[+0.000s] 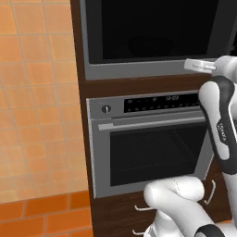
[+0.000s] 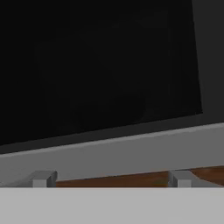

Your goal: Open the microwave, place the bowl with waffle inside the microwave, then close the microwave door and turn it on.

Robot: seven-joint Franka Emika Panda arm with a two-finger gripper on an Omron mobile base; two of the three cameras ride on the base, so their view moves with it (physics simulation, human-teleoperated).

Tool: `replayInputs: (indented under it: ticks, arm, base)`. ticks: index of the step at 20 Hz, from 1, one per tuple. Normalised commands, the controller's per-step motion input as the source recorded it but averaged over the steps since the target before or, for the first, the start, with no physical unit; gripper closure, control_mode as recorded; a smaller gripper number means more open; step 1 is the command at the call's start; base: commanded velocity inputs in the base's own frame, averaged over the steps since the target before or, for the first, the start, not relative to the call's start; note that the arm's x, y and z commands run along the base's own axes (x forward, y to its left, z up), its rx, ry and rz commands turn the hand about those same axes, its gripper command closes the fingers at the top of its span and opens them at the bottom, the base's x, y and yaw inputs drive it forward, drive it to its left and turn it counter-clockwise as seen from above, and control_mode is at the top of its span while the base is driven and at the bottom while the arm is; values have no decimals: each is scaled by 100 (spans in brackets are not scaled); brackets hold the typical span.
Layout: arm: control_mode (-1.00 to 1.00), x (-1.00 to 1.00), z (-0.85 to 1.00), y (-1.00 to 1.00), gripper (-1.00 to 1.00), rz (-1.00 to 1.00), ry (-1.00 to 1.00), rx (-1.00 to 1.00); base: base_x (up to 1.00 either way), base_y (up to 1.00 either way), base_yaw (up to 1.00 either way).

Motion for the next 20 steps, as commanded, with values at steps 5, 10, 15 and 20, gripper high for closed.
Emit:
replayInputs:
  ticks: [5, 10, 15, 20]
  arm:
    - [-100, -18, 23, -73, -100, 0, 0, -9]
    - [-100, -14, 12, -69, -100, 0, 0, -7]
    - [-100, 0, 0, -59, -100, 1, 0, -4]
    - [-100, 0, 0, -55, -100, 4, 0, 0]
  base:
    - [0, 0, 0]
    - [0, 0, 0]
    - [0, 0, 0]
    - [0, 0, 0]
